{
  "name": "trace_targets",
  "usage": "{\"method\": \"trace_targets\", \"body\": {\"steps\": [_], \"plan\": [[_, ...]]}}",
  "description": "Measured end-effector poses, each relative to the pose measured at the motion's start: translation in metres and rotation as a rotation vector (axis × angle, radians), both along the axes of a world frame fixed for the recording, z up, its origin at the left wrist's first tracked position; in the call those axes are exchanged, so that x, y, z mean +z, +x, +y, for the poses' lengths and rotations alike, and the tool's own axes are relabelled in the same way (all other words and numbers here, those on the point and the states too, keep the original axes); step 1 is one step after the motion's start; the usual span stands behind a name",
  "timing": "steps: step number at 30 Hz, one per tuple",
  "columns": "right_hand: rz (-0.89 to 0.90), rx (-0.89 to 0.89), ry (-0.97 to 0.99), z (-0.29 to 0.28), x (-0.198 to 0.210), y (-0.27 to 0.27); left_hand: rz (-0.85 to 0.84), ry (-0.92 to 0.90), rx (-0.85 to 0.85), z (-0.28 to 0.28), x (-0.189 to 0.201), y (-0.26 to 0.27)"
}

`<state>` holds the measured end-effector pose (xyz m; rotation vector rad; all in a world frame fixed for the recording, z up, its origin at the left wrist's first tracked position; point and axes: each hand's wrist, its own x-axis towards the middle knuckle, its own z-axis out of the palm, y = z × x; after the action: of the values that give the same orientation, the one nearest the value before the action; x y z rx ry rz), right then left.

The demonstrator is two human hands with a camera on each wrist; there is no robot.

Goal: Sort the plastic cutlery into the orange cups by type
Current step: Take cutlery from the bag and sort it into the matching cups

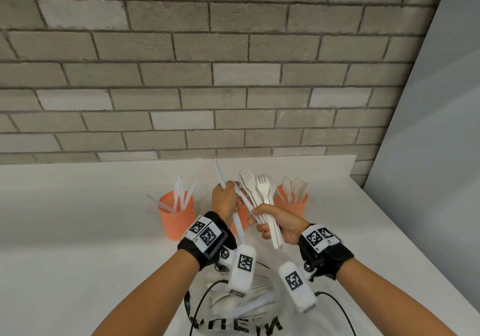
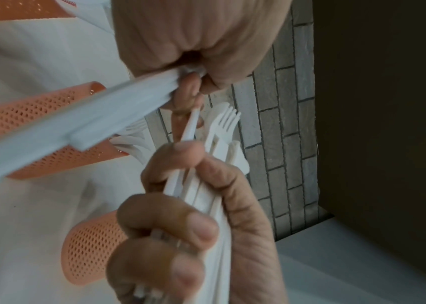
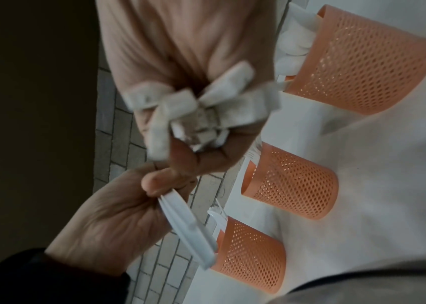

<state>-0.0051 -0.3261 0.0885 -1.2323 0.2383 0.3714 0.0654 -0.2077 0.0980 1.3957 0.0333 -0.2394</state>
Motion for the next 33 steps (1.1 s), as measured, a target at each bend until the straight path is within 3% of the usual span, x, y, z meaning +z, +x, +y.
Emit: {"method": "trace_targets", "body": {"steps": [8,15,19,23,27,33], "plan": [[-0.011,0.005,-0.061,0.001,-0.003,0.006,-0.062,0.057,-0.036,0.012,0.003,0.013],[-0.048,-0.007,-0.143,-0.010,-0.010,0.013,0.037,-0.235,0.128,0.059,0.011,0.056],[-0.043,-0.057,-0.207,-0.013,-0.013,0.023,-0.069,0.033,0.330,0.088,0.013,0.095],[-0.041,-0.126,-0.206,-0.013,-0.010,0.031,-0.310,0.213,0.502,0.105,0.022,0.121],[-0.064,-0.177,-0.204,-0.013,-0.011,0.039,-0.407,0.269,0.491,0.106,0.015,0.125],[-0.080,-0.228,-0.209,-0.010,-0.016,0.044,-0.360,0.321,0.371,0.106,-0.032,0.121]]}}
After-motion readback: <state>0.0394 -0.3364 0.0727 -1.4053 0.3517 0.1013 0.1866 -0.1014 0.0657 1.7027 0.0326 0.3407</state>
